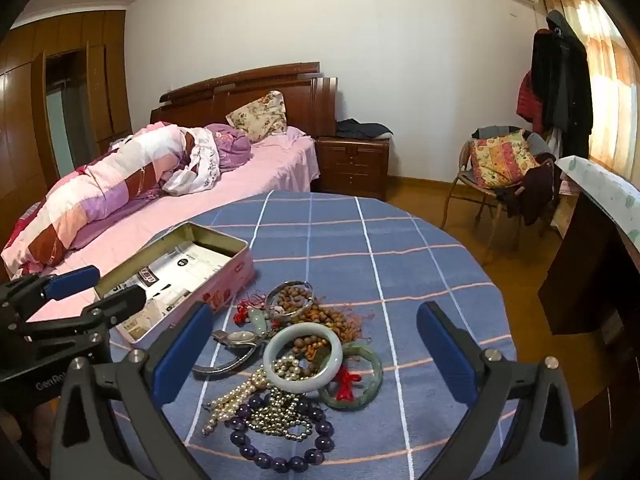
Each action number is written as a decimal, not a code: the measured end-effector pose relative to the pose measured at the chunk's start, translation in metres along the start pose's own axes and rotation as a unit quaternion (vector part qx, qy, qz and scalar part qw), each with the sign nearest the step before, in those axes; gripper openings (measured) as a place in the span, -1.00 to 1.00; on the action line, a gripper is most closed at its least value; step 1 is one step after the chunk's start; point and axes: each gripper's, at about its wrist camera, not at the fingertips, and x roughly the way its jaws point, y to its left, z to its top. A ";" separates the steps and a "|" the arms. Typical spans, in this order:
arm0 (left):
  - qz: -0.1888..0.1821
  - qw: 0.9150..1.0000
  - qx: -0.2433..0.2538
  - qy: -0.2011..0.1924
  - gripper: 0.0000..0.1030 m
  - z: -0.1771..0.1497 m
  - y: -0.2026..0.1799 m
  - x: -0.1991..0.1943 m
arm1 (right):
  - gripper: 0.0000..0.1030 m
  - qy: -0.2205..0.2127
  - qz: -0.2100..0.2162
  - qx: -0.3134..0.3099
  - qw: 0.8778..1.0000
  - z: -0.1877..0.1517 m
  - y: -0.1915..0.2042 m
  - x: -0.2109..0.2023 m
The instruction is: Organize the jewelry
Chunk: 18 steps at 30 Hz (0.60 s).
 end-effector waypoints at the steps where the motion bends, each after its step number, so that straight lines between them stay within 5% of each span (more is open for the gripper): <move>1: 0.003 1.000 0.002 0.000 0.29 0.000 0.000 0.000 | 1.00 0.001 0.001 0.001 1.000 -0.001 0.001 0.000; 18: 0.005 1.000 -0.003 0.008 0.29 -0.001 0.003 0.005 | 1.00 0.009 0.002 -0.008 1.000 -0.003 0.006 0.001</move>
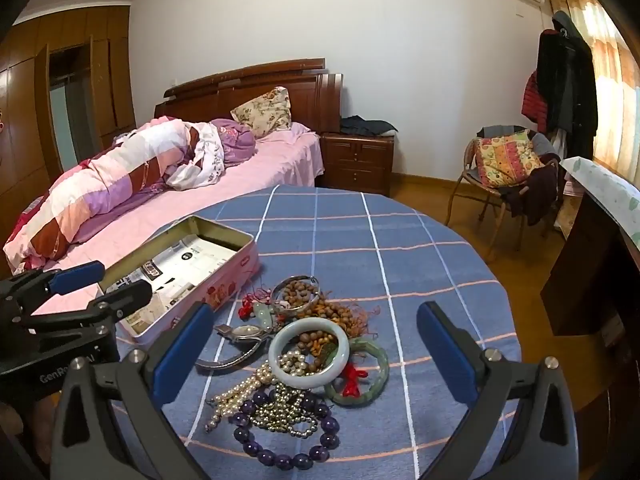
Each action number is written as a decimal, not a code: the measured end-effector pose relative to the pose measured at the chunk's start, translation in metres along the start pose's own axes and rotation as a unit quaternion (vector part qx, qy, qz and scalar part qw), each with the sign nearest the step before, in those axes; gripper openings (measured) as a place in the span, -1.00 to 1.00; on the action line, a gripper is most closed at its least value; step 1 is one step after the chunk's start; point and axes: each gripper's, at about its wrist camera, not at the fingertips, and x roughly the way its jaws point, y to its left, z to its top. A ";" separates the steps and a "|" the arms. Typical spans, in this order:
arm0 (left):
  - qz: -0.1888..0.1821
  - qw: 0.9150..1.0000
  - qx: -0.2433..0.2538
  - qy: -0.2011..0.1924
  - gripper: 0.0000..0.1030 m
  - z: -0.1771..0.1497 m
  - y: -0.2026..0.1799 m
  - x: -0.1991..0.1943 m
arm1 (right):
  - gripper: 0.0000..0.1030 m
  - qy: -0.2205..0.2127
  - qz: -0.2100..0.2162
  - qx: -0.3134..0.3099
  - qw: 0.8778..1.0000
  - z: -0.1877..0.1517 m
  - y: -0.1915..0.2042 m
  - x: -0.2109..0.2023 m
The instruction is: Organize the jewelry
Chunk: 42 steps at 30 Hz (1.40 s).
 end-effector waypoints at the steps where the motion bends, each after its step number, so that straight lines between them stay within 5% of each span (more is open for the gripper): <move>1: 0.000 1.000 0.001 0.000 0.29 0.000 0.000 0.000 | 1.00 -0.001 -0.001 0.000 1.000 -0.001 0.000 0.000; 42: 0.001 1.000 0.003 0.000 0.29 0.000 0.001 0.001 | 1.00 0.004 0.005 -0.002 1.000 -0.003 0.006 0.002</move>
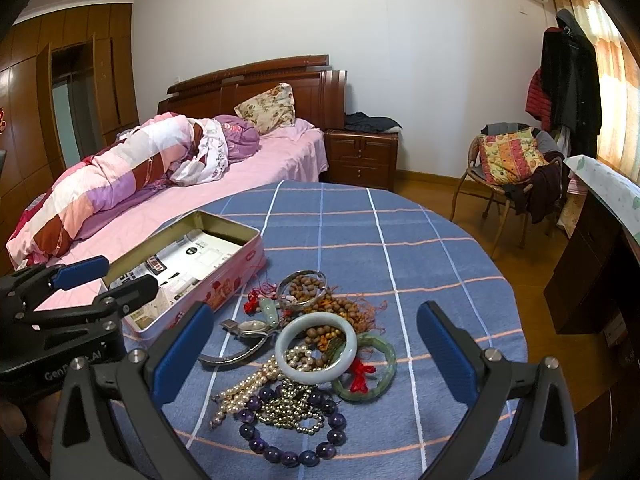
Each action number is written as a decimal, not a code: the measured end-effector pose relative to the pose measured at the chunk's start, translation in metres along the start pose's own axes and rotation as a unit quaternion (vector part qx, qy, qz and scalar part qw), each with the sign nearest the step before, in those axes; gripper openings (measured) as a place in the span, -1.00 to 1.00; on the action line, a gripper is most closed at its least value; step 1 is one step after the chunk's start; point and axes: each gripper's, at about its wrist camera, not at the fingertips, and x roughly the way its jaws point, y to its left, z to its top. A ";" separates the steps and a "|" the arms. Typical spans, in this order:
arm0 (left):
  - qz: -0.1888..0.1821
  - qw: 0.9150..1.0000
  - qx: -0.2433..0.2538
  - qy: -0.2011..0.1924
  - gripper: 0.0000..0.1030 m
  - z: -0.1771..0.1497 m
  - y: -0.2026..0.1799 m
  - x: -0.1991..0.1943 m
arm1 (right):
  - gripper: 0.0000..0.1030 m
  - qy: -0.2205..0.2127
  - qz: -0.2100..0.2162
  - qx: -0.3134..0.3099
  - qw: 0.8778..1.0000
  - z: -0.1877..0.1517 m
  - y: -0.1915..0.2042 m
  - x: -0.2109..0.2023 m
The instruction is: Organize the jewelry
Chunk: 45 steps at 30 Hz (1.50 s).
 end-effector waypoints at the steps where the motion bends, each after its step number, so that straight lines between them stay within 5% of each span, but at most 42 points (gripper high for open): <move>1: 0.000 1.000 0.000 0.000 0.29 0.000 0.000 0.000 | 1.00 0.000 0.000 0.000 1.000 0.000 0.000 0.000; 35: 0.006 1.000 0.001 0.005 0.29 -0.002 0.002 0.002 | 1.00 0.006 0.007 -0.008 1.000 -0.006 0.003 0.005; 45: 0.003 1.000 0.017 0.018 0.28 -0.011 -0.009 0.022 | 1.00 0.048 -0.032 0.008 0.998 -0.028 -0.047 0.026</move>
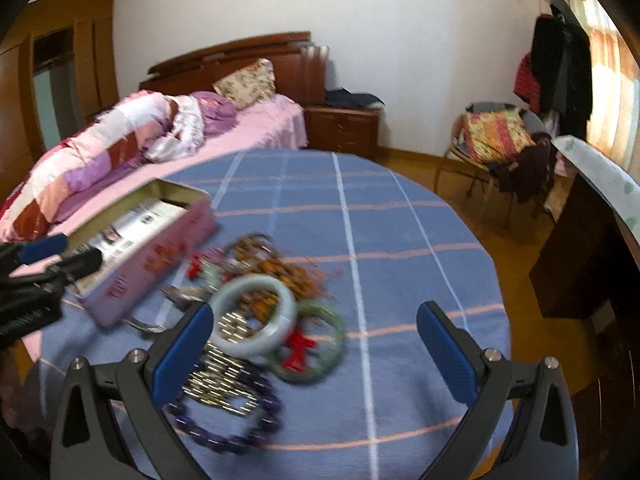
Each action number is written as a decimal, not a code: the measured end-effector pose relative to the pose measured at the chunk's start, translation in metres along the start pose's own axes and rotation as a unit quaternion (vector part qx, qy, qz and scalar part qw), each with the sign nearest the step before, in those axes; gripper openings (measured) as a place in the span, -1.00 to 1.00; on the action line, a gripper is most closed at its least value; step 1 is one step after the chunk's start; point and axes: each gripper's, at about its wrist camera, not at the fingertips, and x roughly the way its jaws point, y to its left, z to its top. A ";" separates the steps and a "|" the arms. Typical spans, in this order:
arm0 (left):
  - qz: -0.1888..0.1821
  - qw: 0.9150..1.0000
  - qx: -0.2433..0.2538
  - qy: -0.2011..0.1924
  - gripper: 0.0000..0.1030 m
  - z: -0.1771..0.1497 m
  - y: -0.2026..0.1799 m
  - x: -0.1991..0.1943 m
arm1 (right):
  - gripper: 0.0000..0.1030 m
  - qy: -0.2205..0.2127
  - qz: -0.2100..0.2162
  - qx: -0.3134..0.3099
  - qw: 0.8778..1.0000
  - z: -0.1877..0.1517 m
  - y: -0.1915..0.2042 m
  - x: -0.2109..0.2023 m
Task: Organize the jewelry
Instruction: 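Grasp the silver wristwatch with the left gripper while the right gripper grasps the white jade bangle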
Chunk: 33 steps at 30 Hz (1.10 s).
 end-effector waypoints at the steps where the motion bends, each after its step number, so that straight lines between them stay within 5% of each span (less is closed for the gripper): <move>1: -0.003 1.000 0.006 0.004 0.28 -0.001 -0.004 0.002 | 1.00 0.005 -0.003 0.005 1.000 -0.003 -0.005 0.002; 12: -0.053 0.996 0.062 0.045 0.28 -0.008 -0.049 0.036 | 1.00 0.013 0.000 0.001 1.000 -0.009 -0.006 0.005; 24: -0.031 0.991 0.100 0.078 0.08 -0.007 -0.064 0.072 | 1.00 0.012 -0.005 -0.008 1.000 -0.006 0.000 0.016; 29: -0.036 0.990 0.122 0.066 -0.37 -0.007 -0.068 0.071 | 0.91 0.027 -0.001 -0.023 0.999 -0.001 0.004 0.033; 33: -0.039 0.991 0.123 0.043 -0.64 -0.006 -0.067 0.060 | 0.48 0.052 0.027 -0.032 0.998 0.000 0.005 0.041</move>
